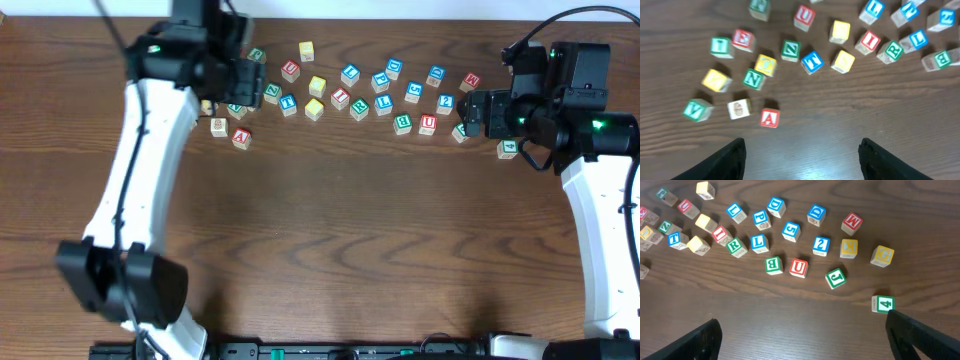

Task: Spell out AI2
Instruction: 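Raise both arms and move the left gripper over the red A block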

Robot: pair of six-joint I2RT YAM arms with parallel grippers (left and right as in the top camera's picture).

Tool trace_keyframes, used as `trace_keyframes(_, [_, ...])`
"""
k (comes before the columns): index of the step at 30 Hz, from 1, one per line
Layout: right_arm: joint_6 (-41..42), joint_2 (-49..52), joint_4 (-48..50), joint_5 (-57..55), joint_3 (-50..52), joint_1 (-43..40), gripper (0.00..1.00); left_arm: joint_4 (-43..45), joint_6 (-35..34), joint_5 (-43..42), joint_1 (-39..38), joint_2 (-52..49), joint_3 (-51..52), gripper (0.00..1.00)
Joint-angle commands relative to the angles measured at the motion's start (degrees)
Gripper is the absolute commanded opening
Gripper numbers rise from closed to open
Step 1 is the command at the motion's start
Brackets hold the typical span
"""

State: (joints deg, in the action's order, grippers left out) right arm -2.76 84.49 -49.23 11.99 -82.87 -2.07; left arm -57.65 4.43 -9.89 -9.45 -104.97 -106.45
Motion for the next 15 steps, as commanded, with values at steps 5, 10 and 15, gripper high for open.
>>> trace_keyframes(5, [-0.72,-0.22,-0.11,-0.24,-1.36,0.24,0.99,-1.55,-6.73,5.55,-0.46,-5.33,-3.34,0.71])
trace_keyframes(10, [-0.72,-0.22,-0.11,-0.24,-1.36,0.24,0.99,-5.53,-6.67,6.58,0.57,-7.34,-1.95,0.71])
trace_keyframes(15, [-0.72,-0.22,-0.11,-0.26,-1.36,0.24,0.99,-3.76,-3.82,6.47,2.03,-9.60,3.15,0.72])
